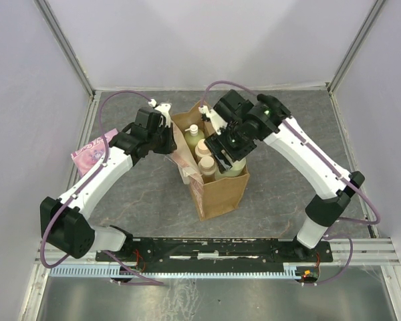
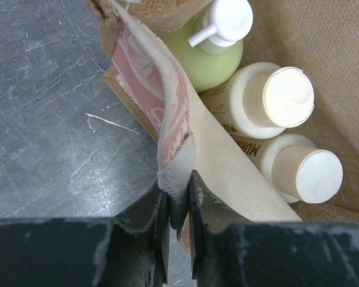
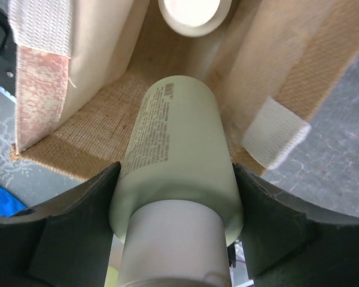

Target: Place the personal care products into the canvas bag

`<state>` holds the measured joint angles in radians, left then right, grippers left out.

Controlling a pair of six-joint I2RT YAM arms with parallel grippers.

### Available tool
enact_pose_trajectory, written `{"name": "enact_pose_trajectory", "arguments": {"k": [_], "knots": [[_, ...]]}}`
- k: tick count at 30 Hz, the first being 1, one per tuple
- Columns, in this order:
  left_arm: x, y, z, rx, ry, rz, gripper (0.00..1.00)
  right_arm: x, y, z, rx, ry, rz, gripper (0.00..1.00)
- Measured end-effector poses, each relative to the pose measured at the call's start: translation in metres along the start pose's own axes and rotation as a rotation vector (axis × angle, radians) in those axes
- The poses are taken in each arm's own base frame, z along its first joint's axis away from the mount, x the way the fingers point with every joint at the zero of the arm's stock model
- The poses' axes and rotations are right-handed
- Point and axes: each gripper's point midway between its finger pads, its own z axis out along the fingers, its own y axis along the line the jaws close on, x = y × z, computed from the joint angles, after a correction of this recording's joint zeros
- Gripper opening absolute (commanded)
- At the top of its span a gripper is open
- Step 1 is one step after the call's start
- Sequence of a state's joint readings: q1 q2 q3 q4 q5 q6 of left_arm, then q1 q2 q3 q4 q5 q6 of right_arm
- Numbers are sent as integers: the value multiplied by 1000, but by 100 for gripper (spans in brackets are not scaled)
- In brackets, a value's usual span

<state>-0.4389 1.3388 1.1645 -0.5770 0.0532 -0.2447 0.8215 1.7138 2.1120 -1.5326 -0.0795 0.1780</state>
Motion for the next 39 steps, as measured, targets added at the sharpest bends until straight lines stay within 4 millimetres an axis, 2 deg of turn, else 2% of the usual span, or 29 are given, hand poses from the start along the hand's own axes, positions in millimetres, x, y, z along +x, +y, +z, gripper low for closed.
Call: {"name": "enact_pose_trajectory", "arguments": {"k": [5, 14, 18, 25, 35, 39], "knots": [[-1, 0, -1, -2, -3, 1, 20, 19, 6, 25, -9, 90, -15, 0], [-1, 1, -4, -9, -2, 1, 20, 18, 12, 51, 7, 119, -28, 0], [-2, 2, -6, -17, -8, 1, 20, 17, 12, 69, 26, 140, -25, 0], [-5, 3, -10, -20, -21, 1, 20, 31, 8, 104, 50, 193, -15, 0], [-5, 3, -13, -24, -24, 1, 20, 42, 10, 135, 49, 212, -21, 0], [-4, 6, -14, -37, -24, 2, 20, 46, 9, 150, 56, 226, -22, 6]]}}
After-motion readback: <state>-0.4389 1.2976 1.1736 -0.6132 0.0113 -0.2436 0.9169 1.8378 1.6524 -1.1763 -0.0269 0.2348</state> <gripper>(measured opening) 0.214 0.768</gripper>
